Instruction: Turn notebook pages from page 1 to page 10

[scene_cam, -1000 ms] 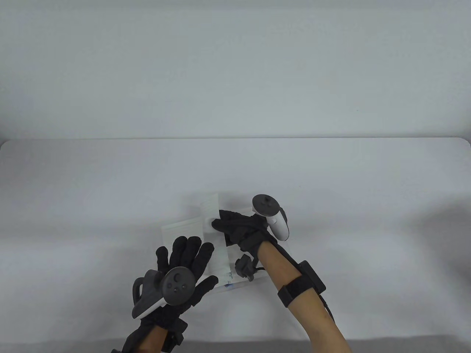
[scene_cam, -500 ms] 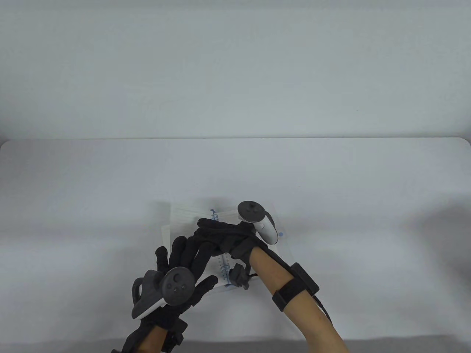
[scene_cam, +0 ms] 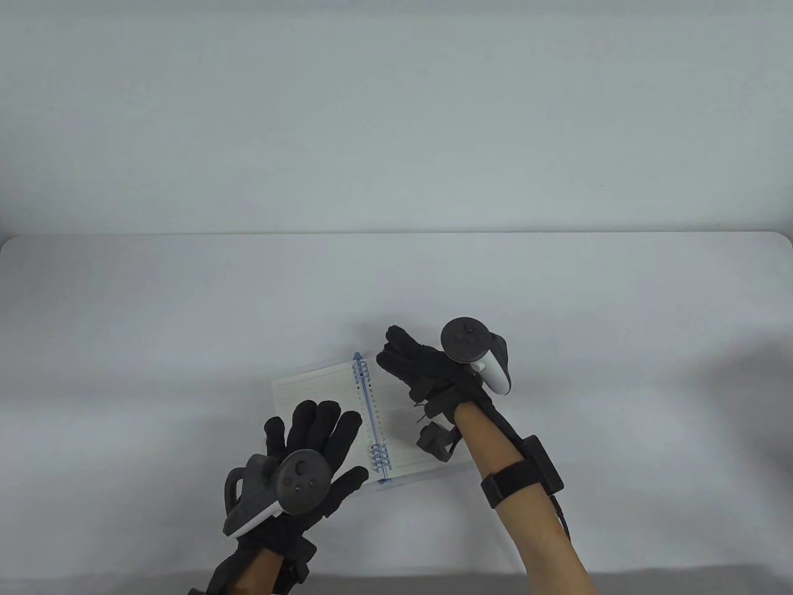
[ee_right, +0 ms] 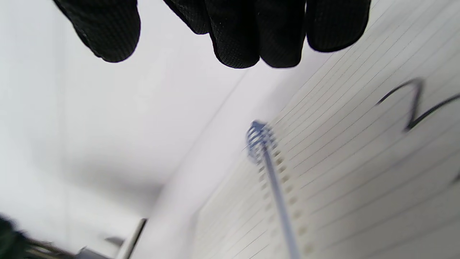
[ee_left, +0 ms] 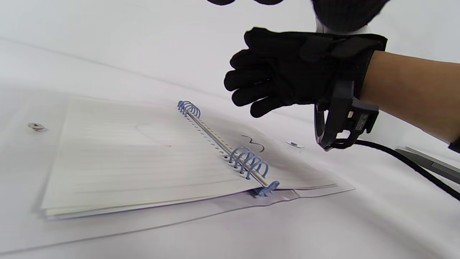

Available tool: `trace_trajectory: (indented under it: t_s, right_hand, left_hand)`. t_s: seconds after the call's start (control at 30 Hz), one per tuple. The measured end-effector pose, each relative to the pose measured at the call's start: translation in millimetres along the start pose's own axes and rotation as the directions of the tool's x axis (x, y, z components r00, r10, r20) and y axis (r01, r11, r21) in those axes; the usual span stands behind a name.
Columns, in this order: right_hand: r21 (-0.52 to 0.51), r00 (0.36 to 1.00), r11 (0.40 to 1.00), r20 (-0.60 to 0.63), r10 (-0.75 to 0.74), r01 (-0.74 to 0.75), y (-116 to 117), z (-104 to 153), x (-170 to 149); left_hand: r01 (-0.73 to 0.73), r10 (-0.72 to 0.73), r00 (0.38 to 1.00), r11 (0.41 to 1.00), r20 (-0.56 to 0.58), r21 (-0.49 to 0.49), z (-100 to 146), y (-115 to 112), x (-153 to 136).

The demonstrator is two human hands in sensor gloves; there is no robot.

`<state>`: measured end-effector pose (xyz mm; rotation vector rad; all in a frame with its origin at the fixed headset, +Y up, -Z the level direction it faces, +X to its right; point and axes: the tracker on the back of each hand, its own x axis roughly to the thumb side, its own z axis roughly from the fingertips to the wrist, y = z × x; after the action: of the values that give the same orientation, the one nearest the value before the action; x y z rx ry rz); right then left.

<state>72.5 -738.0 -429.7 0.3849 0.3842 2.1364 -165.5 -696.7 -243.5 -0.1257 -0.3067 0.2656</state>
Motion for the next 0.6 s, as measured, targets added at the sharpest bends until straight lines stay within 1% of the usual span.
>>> trace_trajectory:
  t_s: [0.1,0.17,0.2,0.27,0.4,0.53,0.6]
  right_hand:
    - [-0.049,0.981,0.981,-0.055,0.187,-0.189,-5,0,-11]
    - [-0.046,0.941,0.942,-0.087,0.328,-0.333,-6,-1,-17]
    - [-0.037,0.909,0.911,-0.106,0.404,-0.410,-5,-1,-21]
    - [-0.015,0.855,0.862,-0.136,0.500,-0.507,-3,-2,-27]
    - [0.086,0.792,0.811,-0.179,0.584,-0.578,2,-5,-36]
    - [0.147,0.735,0.761,-0.196,0.649,-0.632,7,-7,-39]
    - [0.166,0.725,0.750,-0.193,0.662,-0.640,9,-7,-40]
  left_hand:
    - [0.003,-0.003,1.000,1.000,-0.002,-0.007,0,0,0]
    - [0.004,-0.004,1.000,1.000,-0.003,-0.011,0,0,0]
    - [0.002,-0.002,1.000,1.000,-0.004,-0.012,0,-1,0]
    - [0.002,-0.002,1.000,1.000,-0.004,-0.014,-1,-1,0]
    - [-0.002,0.002,1.000,1.000,-0.005,-0.013,-1,0,0]
    - [-0.004,0.004,1.000,1.000,-0.006,-0.014,-1,0,0]
    - [-0.003,0.003,1.000,1.000,-0.005,-0.014,-1,0,0]
